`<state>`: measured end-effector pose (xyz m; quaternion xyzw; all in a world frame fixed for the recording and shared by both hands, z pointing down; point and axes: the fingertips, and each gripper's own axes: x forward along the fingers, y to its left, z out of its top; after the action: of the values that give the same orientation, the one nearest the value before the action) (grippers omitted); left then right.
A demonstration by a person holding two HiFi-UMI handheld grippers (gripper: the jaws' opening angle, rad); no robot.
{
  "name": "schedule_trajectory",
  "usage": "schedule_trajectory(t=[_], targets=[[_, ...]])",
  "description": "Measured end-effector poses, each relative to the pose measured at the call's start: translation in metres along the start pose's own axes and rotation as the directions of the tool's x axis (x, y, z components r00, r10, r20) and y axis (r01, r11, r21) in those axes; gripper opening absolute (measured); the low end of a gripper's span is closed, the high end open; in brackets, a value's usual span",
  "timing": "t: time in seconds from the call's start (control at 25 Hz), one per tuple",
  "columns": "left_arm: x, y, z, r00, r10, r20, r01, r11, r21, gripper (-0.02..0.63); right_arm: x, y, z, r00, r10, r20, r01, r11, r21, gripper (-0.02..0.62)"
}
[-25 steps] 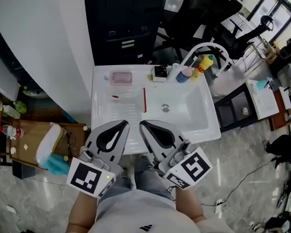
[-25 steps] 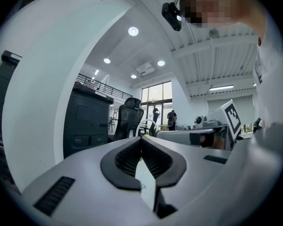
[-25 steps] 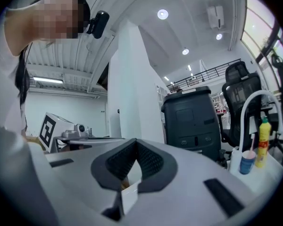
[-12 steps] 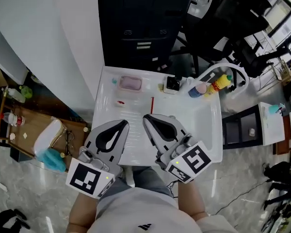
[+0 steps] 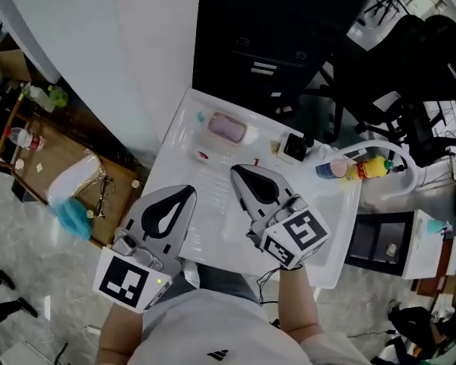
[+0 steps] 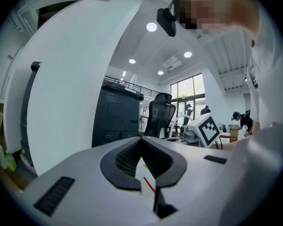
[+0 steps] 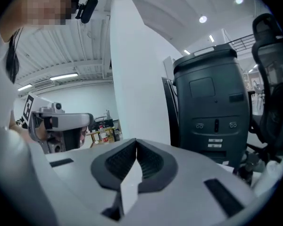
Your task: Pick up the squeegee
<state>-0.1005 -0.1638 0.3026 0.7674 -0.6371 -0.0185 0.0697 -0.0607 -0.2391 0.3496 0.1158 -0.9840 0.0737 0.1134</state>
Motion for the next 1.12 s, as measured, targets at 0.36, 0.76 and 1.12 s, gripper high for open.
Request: schedule_trajectory(t=[0.36, 0.76, 1.12], targets=[[-0.002, 0.011, -0.013, 0.994, 0.107, -0.03, -0.108, 0.993, -0.057, 0.012, 0.042, -0.022, -0.049, 0.978, 0.112, -0.175, -0.116, 0.993, -0.016, 0.014], [-0.009, 0.016, -0.025, 0.98, 0.195, -0.045, -0.198, 0.977, -0.082, 0.012, 0.074, -0.04, -0.102, 0.923, 0.168, -0.346, -0.199, 0.979, -0.055, 0.037], [-0.015, 0.016, -0.034, 0.967, 0.244, -0.078, -0.25, 0.965, -0.078, 0.012, 0.092, -0.051, -0.154, 0.851, 0.195, -0.488, -0.256, 0.965, -0.061, 0.055]])
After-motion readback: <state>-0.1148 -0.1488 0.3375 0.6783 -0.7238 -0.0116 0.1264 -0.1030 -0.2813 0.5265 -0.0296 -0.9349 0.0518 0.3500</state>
